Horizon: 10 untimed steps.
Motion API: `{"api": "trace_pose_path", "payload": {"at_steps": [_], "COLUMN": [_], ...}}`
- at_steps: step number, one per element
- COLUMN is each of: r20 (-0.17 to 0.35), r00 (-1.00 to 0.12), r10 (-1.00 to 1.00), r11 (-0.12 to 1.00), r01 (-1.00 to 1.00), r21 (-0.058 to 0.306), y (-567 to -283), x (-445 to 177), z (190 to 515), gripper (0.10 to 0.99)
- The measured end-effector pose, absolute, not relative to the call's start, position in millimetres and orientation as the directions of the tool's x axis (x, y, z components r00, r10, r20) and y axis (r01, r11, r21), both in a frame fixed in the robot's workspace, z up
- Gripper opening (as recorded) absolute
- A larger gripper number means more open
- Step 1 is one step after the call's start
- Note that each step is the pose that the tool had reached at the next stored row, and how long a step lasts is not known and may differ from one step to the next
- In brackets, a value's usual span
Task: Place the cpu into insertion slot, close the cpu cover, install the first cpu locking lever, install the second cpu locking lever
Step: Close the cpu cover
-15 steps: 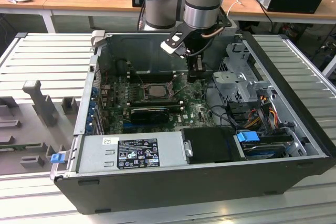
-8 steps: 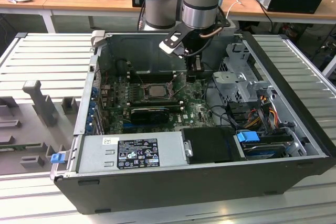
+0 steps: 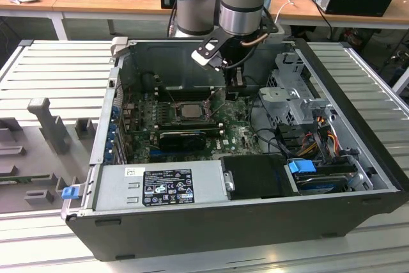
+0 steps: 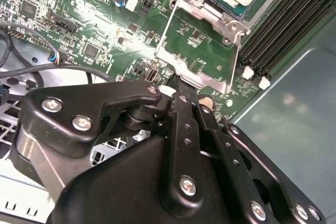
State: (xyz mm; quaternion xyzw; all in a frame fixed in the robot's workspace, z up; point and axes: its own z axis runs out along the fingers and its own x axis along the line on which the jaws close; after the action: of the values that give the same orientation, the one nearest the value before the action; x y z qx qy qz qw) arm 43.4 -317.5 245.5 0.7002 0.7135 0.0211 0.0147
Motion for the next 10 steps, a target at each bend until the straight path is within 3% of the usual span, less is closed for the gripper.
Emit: {"api": "trace_pose_path", "payload": {"at_steps": [10], "r20": [0.009], "r00": [-0.019], "r10": [1.0], "r11": [0.018], "r01": [0.999], "r21": [0.051], "y": [-317.5], "x": [35.3], "z": [245.5], "gripper": [0.106]}}
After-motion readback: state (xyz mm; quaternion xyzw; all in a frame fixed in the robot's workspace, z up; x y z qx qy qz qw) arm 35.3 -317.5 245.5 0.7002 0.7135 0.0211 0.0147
